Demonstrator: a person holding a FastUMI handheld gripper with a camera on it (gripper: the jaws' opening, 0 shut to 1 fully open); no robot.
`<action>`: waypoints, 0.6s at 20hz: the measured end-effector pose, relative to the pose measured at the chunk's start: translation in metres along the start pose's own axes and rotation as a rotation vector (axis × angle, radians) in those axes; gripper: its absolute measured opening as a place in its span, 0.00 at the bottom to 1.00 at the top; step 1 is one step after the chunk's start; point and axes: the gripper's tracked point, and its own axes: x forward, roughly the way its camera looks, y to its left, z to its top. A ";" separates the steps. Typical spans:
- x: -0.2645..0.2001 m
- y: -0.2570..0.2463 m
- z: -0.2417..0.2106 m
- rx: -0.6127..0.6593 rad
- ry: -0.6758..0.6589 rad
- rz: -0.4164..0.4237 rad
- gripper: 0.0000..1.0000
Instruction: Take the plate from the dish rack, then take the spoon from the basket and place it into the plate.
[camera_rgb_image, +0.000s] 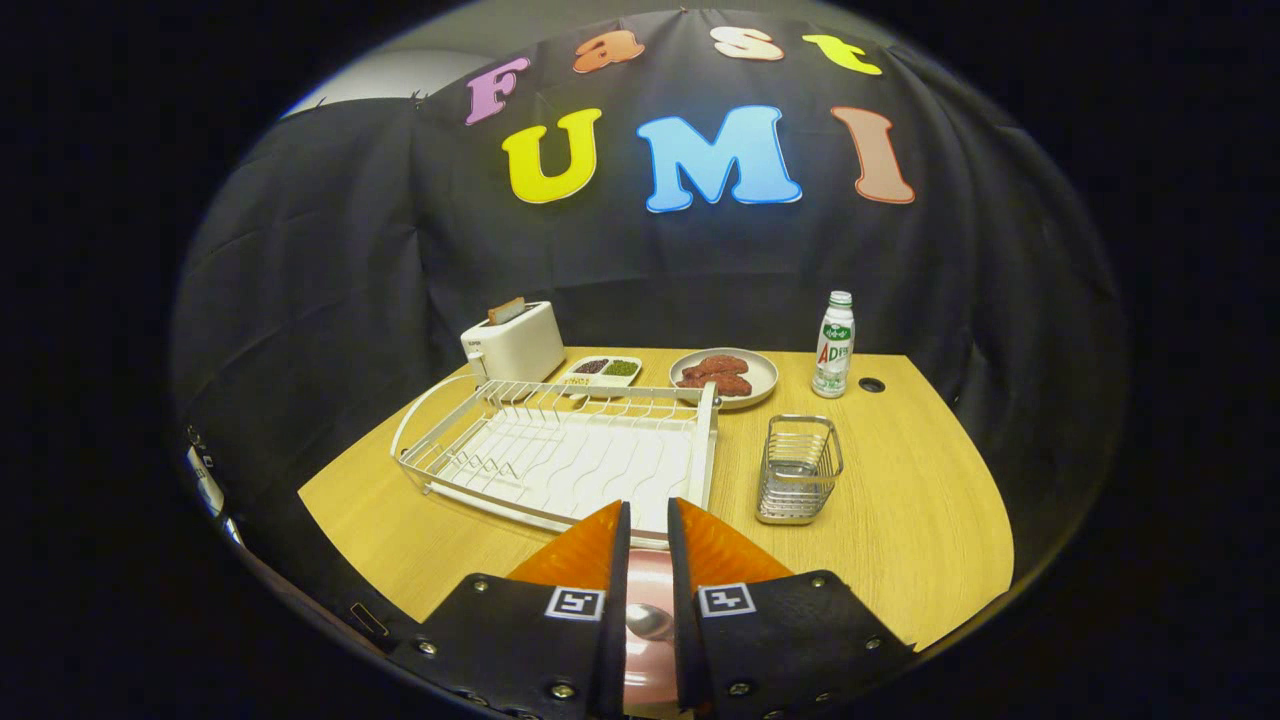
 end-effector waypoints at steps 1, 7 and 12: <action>-0.003 -0.001 0.007 -0.007 -0.017 -0.008 0.21; -0.022 -0.018 0.064 -0.026 -0.167 -0.082 0.21; -0.033 -0.030 0.092 -0.047 -0.238 -0.135 0.21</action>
